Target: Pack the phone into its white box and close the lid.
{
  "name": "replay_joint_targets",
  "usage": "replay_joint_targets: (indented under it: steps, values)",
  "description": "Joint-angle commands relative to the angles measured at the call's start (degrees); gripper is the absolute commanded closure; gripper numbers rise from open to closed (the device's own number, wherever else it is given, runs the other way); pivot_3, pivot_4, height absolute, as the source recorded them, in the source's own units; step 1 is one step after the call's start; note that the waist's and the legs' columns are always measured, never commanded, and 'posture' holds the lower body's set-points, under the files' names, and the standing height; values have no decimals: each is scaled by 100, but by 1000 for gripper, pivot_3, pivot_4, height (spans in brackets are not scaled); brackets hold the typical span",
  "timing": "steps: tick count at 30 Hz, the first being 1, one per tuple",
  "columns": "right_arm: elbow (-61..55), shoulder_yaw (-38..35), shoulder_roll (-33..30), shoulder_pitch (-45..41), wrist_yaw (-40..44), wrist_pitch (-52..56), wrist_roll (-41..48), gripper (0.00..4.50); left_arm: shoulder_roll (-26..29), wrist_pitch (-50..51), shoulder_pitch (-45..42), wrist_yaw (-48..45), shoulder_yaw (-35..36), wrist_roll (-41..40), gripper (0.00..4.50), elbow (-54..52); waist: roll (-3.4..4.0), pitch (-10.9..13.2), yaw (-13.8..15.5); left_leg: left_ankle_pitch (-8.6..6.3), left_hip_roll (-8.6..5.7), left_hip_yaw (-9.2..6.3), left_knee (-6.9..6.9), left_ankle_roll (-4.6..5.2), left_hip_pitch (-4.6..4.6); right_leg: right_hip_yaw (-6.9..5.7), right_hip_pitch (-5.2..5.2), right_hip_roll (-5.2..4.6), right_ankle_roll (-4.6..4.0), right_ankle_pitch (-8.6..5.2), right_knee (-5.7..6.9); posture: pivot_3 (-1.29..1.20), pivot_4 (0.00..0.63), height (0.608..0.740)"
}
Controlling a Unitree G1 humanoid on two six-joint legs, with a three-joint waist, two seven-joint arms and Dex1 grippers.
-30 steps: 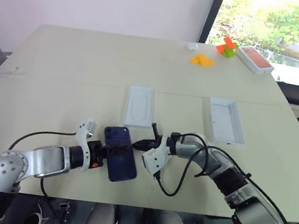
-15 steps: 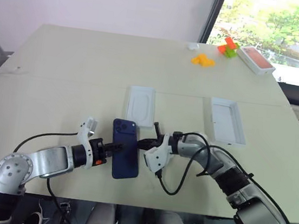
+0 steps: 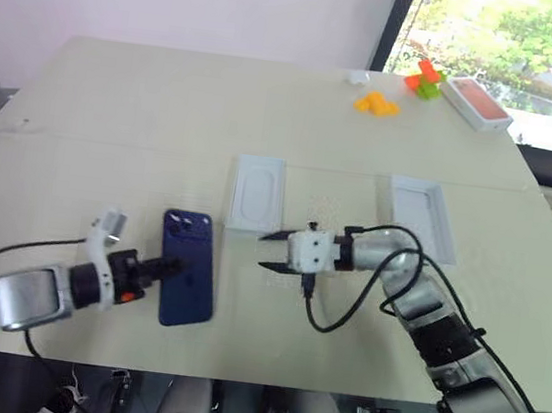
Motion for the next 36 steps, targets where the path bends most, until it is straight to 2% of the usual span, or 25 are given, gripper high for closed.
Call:
replay_joint_targets:
  steps: [1,7,10,15,30,31,32,33,36]
  values:
    - [-284,-218,252,-418,-57,838,366,913,107,-105,-361,-494,553,90,4500,322,1,8,0,-3,0,0,0,-4,-1,0,-1,-1,-4,-2,0,0,150,737]
    - [102,-10,884,-1165,-360,2035,218,913,28,-122,-782,-778,728,605,4500,559,-2,22,-39,0,-1,1,-4,-1,-25,0,-24,-2,2,5,-1,0,150,737]
    - [354,190,1039,-1390,-482,2581,26,913,-76,-97,-859,-708,737,568,4500,639,-5,20,-43,3,-3,4,-5,2,-76,0,-71,-6,-14,20,-1,0,150,737]
    - [655,515,932,-1518,-306,2696,-277,913,-206,-96,-935,-539,741,599,4500,535,-8,21,-56,5,-4,4,3,1,-99,-5,-89,-7,-13,21,0,0,150,737]
    - [1149,734,994,-1671,-126,2788,-633,913,-497,-111,-1147,-44,668,462,4500,373,-11,20,-145,12,0,4,24,-7,-91,-6,-87,-2,-11,22,27,0,150,737]
    - [1183,778,996,-1673,-152,2720,-701,1416,-514,-110,-1165,-25,655,478,4500,362,-11,20,-146,11,0,4,27,-7,-92,-6,-86,-2,-11,22,27,0,150,737]
    - [1229,793,1023,-1676,-227,2673,-765,1646,-530,-107,-1174,-6,636,497,4500,353,-10,20,-146,11,0,4,29,-6,-92,-6,-85,-2,-10,23,27,0,150,737]
    - [1266,776,1064,-1685,-310,2644,-805,2075,-546,-106,-1179,12,624,506,4500,348,-10,20,-145,10,0,4,30,-6,-92,-6,-84,-2,-10,23,27,0,150,737]
    - [1312,735,1122,-1716,-348,2638,-852,2075,-574,-93,-1189,42,617,528,4500,338,-11,20,-146,11,1,4,33,-6,-92,-6,-83,-2,-9,24,29,0,150,737]
